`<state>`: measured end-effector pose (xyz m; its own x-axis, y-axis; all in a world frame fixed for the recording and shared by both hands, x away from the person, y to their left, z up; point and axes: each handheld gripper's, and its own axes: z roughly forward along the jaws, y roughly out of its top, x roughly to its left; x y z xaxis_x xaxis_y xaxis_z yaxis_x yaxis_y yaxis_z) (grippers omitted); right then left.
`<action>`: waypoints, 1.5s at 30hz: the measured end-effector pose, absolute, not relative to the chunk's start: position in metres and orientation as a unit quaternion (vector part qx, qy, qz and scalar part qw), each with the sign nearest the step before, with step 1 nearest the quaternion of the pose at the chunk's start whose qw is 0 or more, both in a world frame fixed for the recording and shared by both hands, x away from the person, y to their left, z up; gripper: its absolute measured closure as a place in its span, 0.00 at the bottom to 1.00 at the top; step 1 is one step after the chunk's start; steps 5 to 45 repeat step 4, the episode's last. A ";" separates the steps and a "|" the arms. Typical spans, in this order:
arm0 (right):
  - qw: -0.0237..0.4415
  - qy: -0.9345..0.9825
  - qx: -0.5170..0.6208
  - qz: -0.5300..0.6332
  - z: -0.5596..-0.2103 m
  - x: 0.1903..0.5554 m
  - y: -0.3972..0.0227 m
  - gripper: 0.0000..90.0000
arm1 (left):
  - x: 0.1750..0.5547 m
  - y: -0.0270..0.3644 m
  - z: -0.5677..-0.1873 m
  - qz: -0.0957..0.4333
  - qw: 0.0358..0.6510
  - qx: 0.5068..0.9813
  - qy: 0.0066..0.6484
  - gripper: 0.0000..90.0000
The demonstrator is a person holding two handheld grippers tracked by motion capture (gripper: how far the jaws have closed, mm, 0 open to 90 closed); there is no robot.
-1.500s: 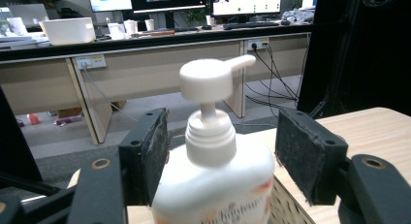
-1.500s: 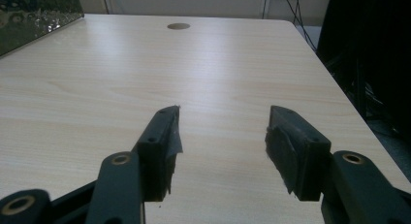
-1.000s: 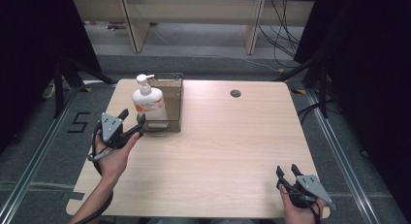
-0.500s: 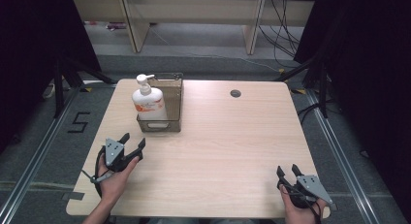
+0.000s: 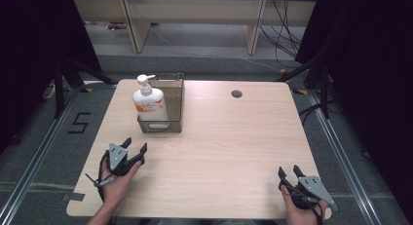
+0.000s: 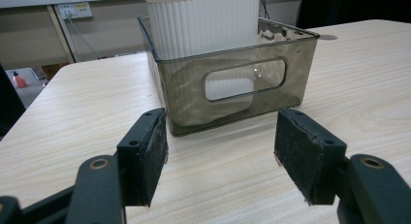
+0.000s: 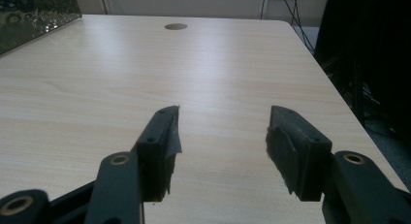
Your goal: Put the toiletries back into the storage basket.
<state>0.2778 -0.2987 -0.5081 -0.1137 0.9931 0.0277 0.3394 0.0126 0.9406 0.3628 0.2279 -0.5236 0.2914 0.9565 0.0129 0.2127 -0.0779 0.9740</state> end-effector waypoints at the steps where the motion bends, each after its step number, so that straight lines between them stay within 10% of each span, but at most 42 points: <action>1: 0.375 0.606 0.548 0.437 -0.508 0.278 -0.299 0.51 | 0.362 0.228 -0.524 0.373 0.498 0.632 0.462 0.40; 45: 0.385 0.606 0.545 0.433 -0.508 0.278 -0.300 0.51 | 0.363 0.228 -0.524 0.372 0.503 0.630 0.461 0.40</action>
